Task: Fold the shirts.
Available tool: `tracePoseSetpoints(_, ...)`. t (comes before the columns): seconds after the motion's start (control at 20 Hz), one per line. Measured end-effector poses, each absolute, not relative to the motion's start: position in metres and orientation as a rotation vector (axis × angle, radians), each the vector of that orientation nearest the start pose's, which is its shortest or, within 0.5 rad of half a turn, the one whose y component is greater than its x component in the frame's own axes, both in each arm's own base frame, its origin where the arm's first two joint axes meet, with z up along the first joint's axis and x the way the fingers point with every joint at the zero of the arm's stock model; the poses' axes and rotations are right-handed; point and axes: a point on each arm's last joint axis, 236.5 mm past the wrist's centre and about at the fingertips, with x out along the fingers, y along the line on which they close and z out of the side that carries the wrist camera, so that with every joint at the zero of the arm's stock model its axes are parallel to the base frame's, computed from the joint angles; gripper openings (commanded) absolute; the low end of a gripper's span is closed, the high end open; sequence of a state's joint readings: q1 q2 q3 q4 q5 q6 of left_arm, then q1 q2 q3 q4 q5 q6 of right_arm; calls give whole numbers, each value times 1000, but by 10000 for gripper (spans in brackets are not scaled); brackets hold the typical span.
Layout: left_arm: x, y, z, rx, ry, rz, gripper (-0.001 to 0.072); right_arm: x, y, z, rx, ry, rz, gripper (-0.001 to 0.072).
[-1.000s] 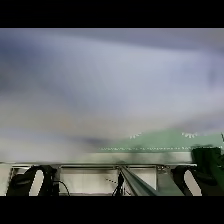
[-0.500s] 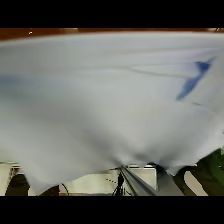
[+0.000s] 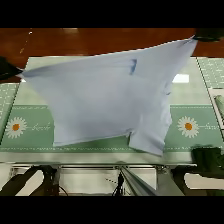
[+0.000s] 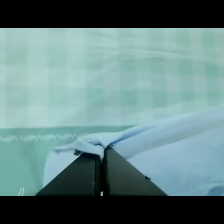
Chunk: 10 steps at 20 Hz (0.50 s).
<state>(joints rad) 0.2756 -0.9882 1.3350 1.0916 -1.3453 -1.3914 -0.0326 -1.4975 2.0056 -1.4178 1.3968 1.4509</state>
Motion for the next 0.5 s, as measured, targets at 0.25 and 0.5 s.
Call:
tracePoseSetpoints(0.25, 437, -9, 125, -418, 897, -266, 21, 552, 20, 161, 38, 849, 125, 23)
tracePoseSetpoints(0.5, 486, -2, 75, -491, 871, -241, 21, 594, 22, 95, 100, 872, 110, 23)
